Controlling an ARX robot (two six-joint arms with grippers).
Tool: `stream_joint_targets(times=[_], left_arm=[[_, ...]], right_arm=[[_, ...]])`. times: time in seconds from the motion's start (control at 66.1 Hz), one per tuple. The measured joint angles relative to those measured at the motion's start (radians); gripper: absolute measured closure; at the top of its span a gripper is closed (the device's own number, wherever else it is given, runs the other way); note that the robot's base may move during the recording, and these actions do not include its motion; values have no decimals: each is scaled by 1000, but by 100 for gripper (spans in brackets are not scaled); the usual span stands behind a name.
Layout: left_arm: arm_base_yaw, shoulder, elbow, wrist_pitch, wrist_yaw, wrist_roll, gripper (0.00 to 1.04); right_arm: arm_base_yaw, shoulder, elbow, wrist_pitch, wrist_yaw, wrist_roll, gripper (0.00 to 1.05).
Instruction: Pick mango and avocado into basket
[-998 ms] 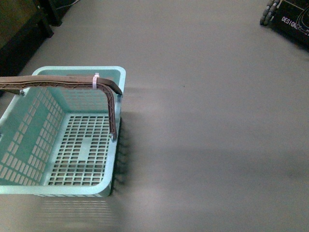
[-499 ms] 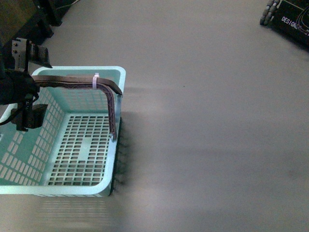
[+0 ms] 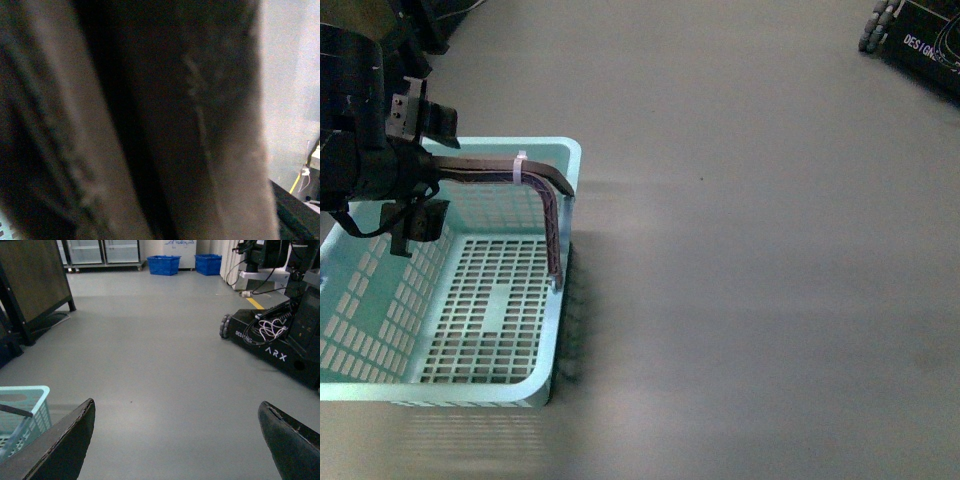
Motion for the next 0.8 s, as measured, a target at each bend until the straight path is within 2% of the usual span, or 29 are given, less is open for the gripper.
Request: stream_joint_targets(times=[0.227, 0.363, 0.439, 0.529, 0.802], left_arm=[[-8, 1, 39, -74, -50, -11, 73], [-13, -21, 47, -124, -60, -92, 90], [-16, -43, 20, -121, -58, -87, 91], [-23, -132, -101, -97, -70, -95, 91], [-37, -674, -443, -140, -100, -108, 91]], right_arm=[[0, 0, 0, 0, 0, 0, 9], [0, 0, 0, 0, 0, 0, 9], [0, 0, 0, 0, 0, 0, 9], [0, 0, 0, 0, 0, 0, 9], [0, 0, 0, 0, 0, 0, 9]])
